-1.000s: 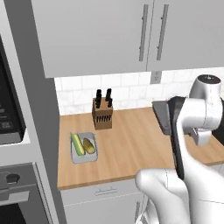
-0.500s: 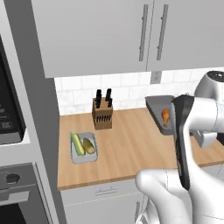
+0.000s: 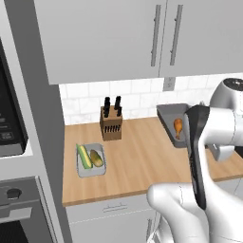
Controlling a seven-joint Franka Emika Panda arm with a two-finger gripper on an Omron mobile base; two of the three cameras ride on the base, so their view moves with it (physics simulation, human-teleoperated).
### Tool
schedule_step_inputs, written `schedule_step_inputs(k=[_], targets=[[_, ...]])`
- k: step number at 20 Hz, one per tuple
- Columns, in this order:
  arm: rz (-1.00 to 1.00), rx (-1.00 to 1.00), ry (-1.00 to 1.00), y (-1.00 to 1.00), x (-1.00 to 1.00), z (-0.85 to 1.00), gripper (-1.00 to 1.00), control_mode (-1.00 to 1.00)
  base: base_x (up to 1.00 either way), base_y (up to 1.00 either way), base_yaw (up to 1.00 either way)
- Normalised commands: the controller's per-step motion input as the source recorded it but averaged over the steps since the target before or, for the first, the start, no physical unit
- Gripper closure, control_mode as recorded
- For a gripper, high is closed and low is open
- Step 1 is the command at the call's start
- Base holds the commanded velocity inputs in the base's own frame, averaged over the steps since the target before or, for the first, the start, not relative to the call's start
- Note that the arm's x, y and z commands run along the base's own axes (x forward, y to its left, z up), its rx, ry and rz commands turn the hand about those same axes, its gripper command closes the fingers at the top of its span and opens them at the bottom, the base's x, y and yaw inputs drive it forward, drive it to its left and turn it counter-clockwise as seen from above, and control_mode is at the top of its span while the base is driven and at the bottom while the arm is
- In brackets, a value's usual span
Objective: Take the meat container that has the chicken drumstick and place it on the second highest rack of the freezer. Then take the vegetable container that has the cucumber and corn and place it on the highest rack of the freezer.
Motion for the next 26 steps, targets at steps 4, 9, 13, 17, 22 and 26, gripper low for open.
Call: schedule_step_inputs(k=[4,9,13,17,22,26], targets=[[0.00,0.00,-0.02,0.00,0.00,0.34,1.00,-1.00,0.00,0.00,0.00],[0.00,0.00,0.00,0.00,0.00,0.32,1.00,-1.00,0.00,0.00,0.00],[0.00,0.00,0.00,0.00,-0.03,0.03,1.00,1.00,-0.12,0.00,0.00],[0.00,0.00,0.00,0.00,0.00,0.00,1.00,1.00,-0.77,-0.21,0.06],[0.00,0.00,0.00,0.00,0.00,0.00,1.00,1.00,-0.95,-0.11,0.38],[0.00,0.00,0.00,0.00,0.00,0.00,1.00,1.00,-0.56,-0.09,0.70]])
